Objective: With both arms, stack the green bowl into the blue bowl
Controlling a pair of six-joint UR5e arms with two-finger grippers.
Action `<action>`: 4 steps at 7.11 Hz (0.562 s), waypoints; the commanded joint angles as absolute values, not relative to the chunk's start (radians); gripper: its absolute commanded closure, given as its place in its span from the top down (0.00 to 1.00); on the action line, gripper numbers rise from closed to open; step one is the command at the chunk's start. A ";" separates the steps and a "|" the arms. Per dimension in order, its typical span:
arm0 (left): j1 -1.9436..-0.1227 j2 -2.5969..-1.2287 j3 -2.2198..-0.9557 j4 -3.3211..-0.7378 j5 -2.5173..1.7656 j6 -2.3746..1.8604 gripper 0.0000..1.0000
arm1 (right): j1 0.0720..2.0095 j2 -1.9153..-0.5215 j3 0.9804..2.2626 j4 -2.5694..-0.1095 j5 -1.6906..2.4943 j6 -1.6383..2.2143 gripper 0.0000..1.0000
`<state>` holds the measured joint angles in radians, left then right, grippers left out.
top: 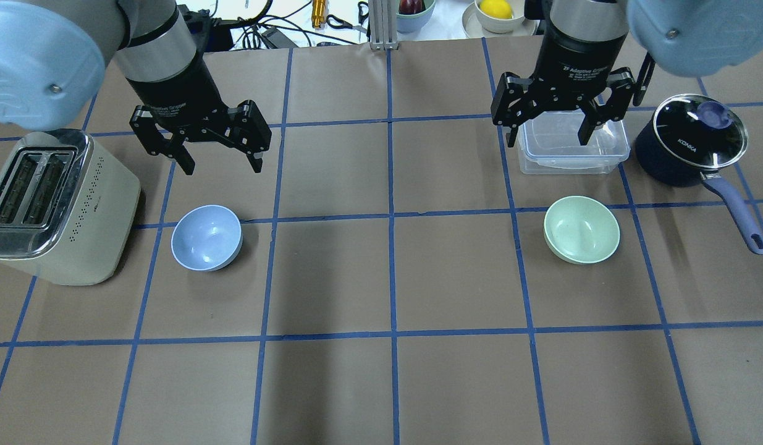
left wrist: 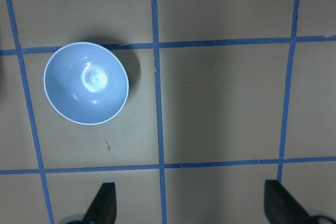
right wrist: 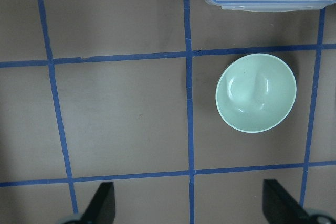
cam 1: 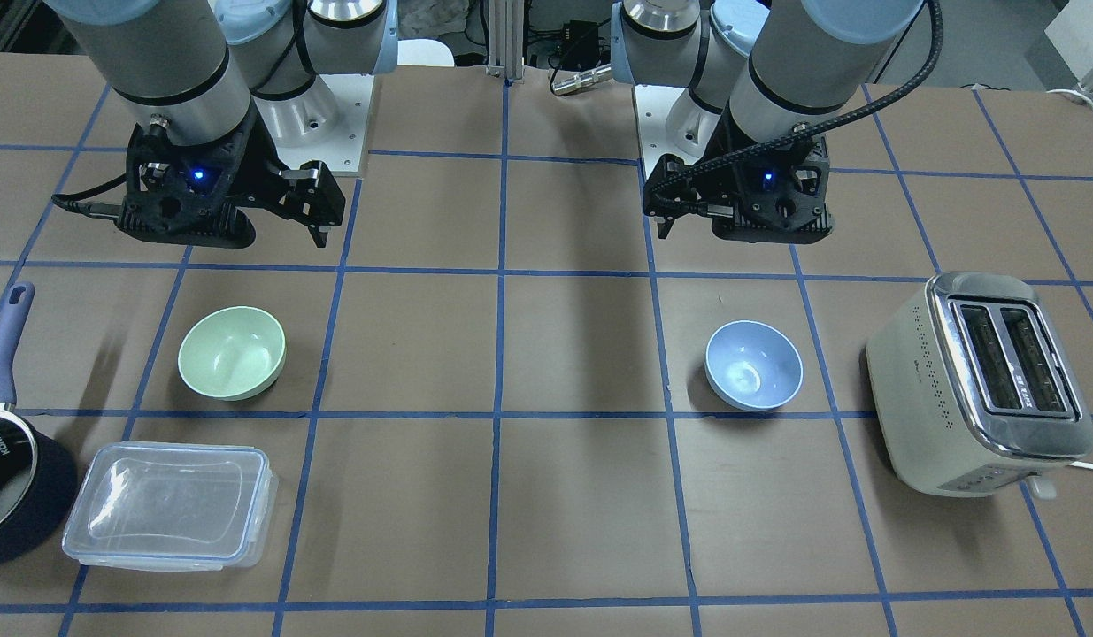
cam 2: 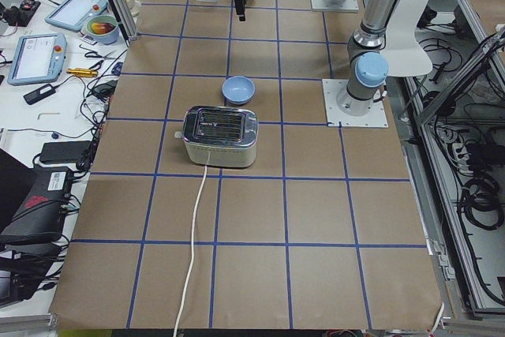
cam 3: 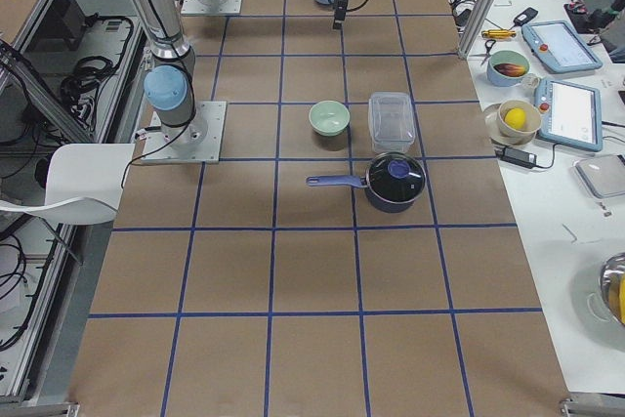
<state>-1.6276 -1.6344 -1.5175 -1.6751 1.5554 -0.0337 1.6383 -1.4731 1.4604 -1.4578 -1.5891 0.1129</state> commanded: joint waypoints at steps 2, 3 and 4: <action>-1.628 -1.631 -1.516 -1.674 1.557 -0.034 1.00 | 1.638 -1.470 1.460 -1.454 -1.589 0.114 1.00; -1.628 -1.629 -1.519 -1.675 1.559 -0.034 1.00 | 1.638 -1.470 1.460 -1.454 -1.592 0.114 1.00; -1.628 -1.628 -1.519 -1.675 1.559 -0.034 1.00 | 1.638 -1.471 1.460 -1.451 -1.592 0.114 1.00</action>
<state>-1.6276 -1.6294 -1.5178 -1.6747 1.5578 -0.0338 1.6383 -1.4703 1.4604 -1.4536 -1.5911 0.1135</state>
